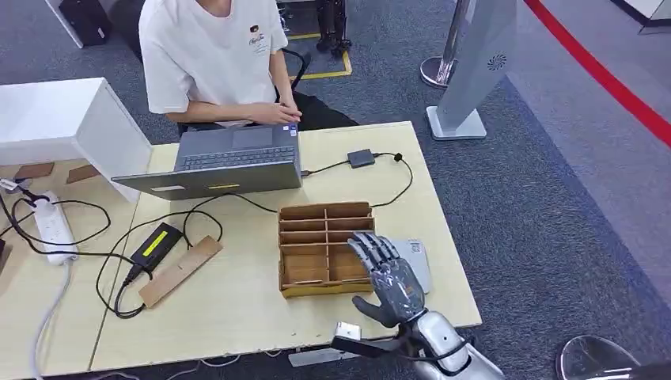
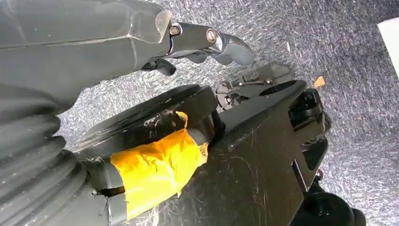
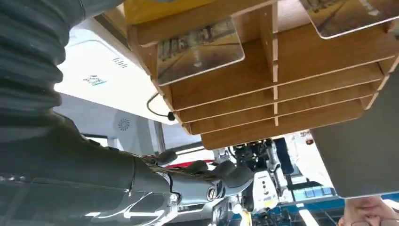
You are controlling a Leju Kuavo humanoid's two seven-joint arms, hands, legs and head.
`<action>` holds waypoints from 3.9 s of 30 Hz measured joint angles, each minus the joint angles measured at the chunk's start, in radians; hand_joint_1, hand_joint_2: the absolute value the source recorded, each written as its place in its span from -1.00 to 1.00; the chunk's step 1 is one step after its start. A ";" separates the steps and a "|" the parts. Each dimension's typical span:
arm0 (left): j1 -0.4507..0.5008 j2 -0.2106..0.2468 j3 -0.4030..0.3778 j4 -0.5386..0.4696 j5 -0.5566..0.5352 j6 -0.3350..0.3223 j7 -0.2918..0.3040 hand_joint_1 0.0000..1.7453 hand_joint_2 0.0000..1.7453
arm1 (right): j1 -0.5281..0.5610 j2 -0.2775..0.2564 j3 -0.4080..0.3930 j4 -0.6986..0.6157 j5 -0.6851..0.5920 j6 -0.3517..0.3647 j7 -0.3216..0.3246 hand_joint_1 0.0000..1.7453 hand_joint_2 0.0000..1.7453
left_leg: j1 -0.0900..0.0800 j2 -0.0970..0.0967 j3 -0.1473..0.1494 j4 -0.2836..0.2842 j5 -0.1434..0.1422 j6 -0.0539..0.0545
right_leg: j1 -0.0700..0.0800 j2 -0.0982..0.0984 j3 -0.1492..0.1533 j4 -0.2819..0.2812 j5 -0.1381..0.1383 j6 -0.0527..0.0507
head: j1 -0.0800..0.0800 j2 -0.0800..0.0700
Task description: Pass the card to the sensor for recognition and then transmit it.
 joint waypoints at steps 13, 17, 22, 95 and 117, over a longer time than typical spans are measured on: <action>0.000 0.000 0.000 0.000 -0.005 -0.002 0.000 -1.00 1.00 | -0.011 0.016 0.015 0.001 -0.006 0.016 0.009 -1.00 1.00 | 0.000 0.000 0.000 0.000 0.000 0.000 | 0.000 0.000 0.000 0.000 0.000 0.000 | 0.000 0.000; 0.000 0.000 0.000 0.000 -0.006 -0.002 0.000 -1.00 1.00 | -0.014 0.018 0.018 0.003 -0.017 0.016 0.010 -1.00 1.00 | 0.000 0.000 0.000 0.000 0.000 0.000 | 0.000 0.000 0.000 0.000 0.000 0.000 | 0.000 0.000; 0.000 0.000 0.000 0.000 -0.007 -0.002 0.000 -1.00 1.00 | -0.018 0.018 0.021 0.004 -0.018 0.016 0.011 -1.00 1.00 | 0.000 0.000 0.000 0.000 0.000 0.000 | 0.000 0.000 0.000 0.000 0.000 0.000 | 0.000 0.000; -0.001 0.000 0.000 0.000 -0.027 0.028 -0.012 -1.00 1.00 | -0.027 0.025 -0.005 0.070 -0.070 -0.015 -0.016 1.00 1.00 | 0.000 0.000 0.001 0.000 0.000 0.000 | 0.000 0.000 0.001 0.000 0.000 0.000 | 0.000 0.000; -0.001 -0.005 0.001 0.000 -0.033 0.053 -0.008 -1.00 1.00 | -0.017 0.026 -0.023 0.069 -0.053 -0.041 -0.008 1.00 1.00 | 0.000 0.000 0.001 0.000 0.000 0.000 | 0.000 0.000 0.001 0.000 0.000 0.000 | 0.000 0.000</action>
